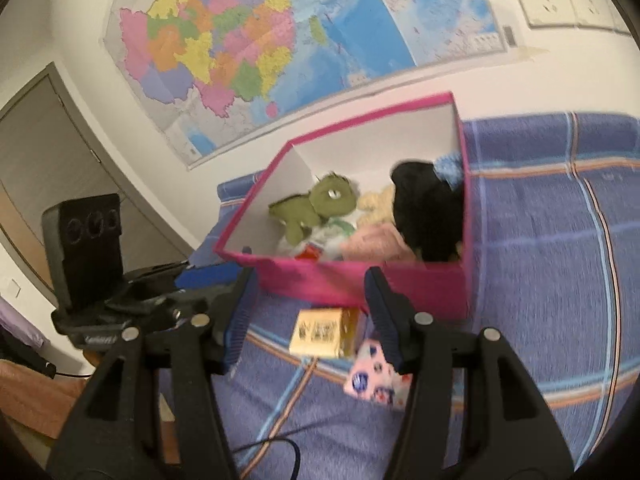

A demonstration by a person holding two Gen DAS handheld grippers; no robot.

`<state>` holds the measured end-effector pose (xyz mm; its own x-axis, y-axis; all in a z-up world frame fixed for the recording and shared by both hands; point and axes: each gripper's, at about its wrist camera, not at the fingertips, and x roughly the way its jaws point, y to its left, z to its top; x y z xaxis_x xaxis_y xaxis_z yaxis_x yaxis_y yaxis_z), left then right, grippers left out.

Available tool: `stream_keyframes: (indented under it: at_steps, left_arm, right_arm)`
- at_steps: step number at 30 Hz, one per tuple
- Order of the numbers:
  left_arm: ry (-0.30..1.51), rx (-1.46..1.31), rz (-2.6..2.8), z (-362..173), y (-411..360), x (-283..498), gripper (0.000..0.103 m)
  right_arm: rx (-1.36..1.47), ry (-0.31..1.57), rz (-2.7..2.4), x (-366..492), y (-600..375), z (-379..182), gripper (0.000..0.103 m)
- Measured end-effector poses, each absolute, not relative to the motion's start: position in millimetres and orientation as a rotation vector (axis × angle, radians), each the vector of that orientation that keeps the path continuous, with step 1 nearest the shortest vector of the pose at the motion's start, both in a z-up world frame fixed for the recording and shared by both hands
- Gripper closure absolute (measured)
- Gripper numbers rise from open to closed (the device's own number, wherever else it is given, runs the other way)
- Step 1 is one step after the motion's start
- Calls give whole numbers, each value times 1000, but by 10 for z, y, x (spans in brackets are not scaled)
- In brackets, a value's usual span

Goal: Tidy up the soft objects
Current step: 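Lower the pink hand cream pouch into the pink box and release it, then move the right tool toward the floral tissue pack beside the box, then close the right gripper on the floral tissue pack and lift it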

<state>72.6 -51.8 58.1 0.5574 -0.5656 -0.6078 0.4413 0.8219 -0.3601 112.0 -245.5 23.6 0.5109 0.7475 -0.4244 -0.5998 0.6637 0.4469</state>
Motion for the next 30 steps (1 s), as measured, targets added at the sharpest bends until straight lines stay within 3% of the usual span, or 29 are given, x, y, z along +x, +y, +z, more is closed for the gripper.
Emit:
stream_keyframes:
  at_steps: [12, 26, 28, 30]
  left_arm:
    - [1011, -180, -636, -176, -942, 853, 64]
    - [1071, -231, -569, -423, -1032, 1086, 66]
    - [1073, -243, -568, -427, -1035, 1112, 68]
    - [1073, -246, -572, -420, -1048, 1112, 71]
  right_arm:
    - [336, 778, 687, 1058, -2780, -440, 41]
    - [389, 853, 666, 1160, -2817, -837, 42]
    - [397, 848, 672, 1172, -2814, -858, 45]
    - [400, 847, 677, 1183, -2801, -866, 60]
